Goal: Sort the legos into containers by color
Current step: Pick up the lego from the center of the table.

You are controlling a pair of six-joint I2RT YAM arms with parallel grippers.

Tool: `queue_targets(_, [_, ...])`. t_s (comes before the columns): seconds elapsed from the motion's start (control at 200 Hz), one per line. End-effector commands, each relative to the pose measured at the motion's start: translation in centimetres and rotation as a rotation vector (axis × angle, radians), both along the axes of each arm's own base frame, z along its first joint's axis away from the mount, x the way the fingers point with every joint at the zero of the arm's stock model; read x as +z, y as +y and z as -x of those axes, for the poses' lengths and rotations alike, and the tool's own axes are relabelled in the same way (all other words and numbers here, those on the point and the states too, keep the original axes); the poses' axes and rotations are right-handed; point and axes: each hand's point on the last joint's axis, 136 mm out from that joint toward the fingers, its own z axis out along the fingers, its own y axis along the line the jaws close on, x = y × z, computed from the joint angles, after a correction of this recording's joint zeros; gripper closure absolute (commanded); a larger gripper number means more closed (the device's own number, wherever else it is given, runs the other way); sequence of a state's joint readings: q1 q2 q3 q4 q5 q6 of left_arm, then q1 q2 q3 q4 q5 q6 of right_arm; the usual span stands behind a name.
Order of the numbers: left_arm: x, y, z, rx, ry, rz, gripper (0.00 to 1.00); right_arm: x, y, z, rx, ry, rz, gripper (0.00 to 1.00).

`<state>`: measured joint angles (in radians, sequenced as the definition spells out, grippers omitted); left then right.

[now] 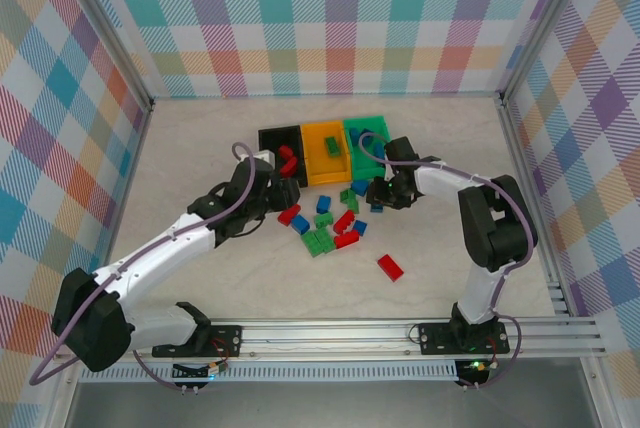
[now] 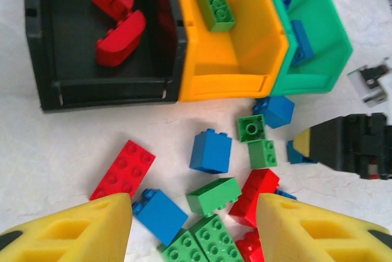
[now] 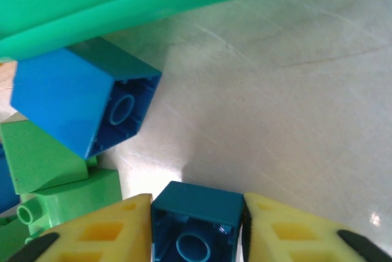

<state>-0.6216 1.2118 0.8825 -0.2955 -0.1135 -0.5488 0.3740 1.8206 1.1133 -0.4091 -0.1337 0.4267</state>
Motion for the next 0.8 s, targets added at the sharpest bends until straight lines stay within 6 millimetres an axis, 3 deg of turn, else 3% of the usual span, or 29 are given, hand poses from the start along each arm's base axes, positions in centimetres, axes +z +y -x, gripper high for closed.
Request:
queue_targets(0.0, [-1.6, 1.1, 1.0, 0.040, 0.045, -0.031, 0.44, -0.3, 0.2, 0.4, 0.009, 0.014, -0.011, 0.67])
queue_targets(0.135, [-2.7, 1.5, 1.5, 0.049, 0.068, -0.035, 0.45, 0.0, 0.0, 0.5, 0.011, 0.006, -0.005, 0.69])
queue_targets(0.225, [-3.0, 1.7, 1.7, 0.057, 0.069, -0.035, 0.45, 0.0, 0.0, 0.5, 0.013, 0.010, 0.004, 0.56])
queue_targets(0.48, [-3.7, 2.3, 2.1, 0.070, 0.077, -0.047, 0.45, -1.2, 0.3, 0.7, 0.037, 0.037, 0.078, 0.50])
queue_targets(0.66, [-4.2, 2.6, 2.4, 0.079, 0.084, -0.051, 0.45, -1.9, 0.5, 1.2, 0.048, 0.054, 0.095, 0.59])
queue_targets(0.795, [-4.3, 2.8, 2.7, 0.081, 0.087, -0.051, 0.45, -0.8, 0.8, 0.8, 0.047, 0.030, 0.078, 0.68])
